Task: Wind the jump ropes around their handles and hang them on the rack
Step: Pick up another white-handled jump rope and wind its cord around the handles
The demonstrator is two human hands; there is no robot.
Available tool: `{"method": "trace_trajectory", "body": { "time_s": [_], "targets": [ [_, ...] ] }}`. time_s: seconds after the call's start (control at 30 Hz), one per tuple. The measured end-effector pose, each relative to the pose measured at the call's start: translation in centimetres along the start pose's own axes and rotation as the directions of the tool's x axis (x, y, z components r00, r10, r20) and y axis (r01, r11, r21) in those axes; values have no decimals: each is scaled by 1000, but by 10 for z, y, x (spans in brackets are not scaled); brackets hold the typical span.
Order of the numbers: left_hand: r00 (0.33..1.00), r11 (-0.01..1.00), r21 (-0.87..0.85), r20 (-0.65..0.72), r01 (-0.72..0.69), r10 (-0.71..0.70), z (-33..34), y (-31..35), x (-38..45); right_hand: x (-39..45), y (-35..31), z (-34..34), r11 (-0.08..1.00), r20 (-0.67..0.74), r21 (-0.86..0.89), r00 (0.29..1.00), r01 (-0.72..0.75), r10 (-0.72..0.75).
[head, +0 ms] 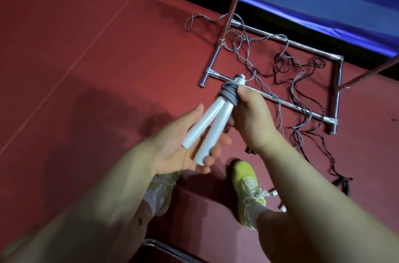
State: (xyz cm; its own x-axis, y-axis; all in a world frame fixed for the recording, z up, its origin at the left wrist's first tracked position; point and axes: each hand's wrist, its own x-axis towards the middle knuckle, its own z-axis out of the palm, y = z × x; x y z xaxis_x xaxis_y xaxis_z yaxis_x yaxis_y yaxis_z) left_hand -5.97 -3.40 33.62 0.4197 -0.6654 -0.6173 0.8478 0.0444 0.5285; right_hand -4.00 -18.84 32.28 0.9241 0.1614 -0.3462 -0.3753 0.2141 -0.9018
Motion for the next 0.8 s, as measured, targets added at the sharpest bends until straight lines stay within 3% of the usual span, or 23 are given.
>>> {"method": "trace_trajectory", "body": {
  "time_s": [0.13, 0.27, 0.47, 0.63, 0.8],
  "targets": [
    [990, 999, 37, -142, 3, 3, -2, 4, 1, 4, 1, -15, 978, 73, -200, 995, -54, 70],
    [973, 997, 68, -230, 38, -21, -3, 3, 3, 2, -1, -19, 925, 11, -318, 975, -206, 221],
    [922, 966, 239, -388, 99, 2, -5, -1, 8, 1, -2, -23, 832, -85, -449, 942, -326, 324],
    [884, 930, 340, -466, 141, 36, -7, -7, 15, 1, -1, -27, 669, -192, -667, 943, -328, 272],
    [837, 854, 510, -509, 104, 202, -11, -9, 19, 1, -1, -19, 571, -258, -759, 950, -313, 178]
  ]
}}
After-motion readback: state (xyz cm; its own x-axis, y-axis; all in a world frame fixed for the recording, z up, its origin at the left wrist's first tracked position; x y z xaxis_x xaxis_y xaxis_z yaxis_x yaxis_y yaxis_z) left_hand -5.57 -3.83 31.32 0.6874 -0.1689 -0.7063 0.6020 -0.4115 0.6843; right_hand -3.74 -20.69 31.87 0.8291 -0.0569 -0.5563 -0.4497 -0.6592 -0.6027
